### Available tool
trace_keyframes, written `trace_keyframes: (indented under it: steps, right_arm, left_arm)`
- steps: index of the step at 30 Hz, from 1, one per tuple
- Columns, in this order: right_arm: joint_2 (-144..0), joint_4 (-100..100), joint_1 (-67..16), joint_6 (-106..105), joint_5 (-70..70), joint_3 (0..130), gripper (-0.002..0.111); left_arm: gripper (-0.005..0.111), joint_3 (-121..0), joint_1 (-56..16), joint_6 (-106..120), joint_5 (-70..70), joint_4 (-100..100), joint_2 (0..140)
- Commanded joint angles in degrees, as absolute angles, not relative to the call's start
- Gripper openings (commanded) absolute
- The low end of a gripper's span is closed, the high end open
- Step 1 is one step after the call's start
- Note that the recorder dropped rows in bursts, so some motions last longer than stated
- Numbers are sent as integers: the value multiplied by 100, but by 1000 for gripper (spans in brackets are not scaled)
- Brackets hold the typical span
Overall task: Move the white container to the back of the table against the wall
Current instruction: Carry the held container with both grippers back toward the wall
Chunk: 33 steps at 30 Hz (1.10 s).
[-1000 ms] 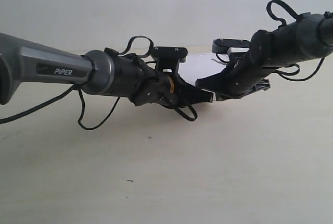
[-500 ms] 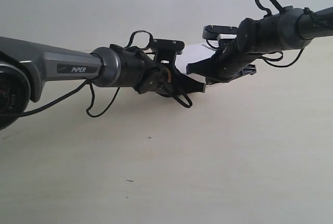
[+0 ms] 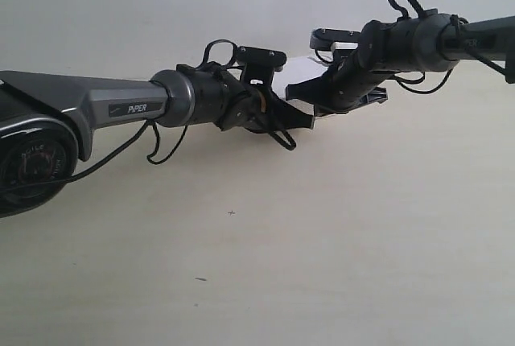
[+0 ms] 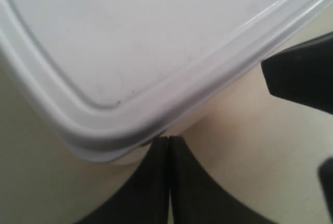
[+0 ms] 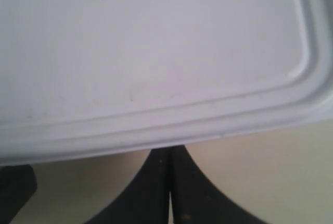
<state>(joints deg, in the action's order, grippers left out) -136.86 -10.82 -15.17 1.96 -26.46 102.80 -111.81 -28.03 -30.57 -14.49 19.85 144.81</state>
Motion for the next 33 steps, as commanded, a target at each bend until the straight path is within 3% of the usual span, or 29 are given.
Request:
trace_keyframes:
  steps: [1, 15, 33]
  right_arm:
    - [-13871, -1059, -1460, 153, -2686, 10550, 0]
    - [-14092, -1971, -1460, -307, -2509, 10839, 0]
    - [-14092, -1971, -1459, -344, -2043, 10839, 0]
  left_arm:
    - [0, -11380, -2744, -2966, -1452, 2024, 14560]
    - [0, -11529, -2718, -1608, -2318, 2064, 14609]
    - [0, -11529, -2645, -1929, -1479, 2064, 14659]
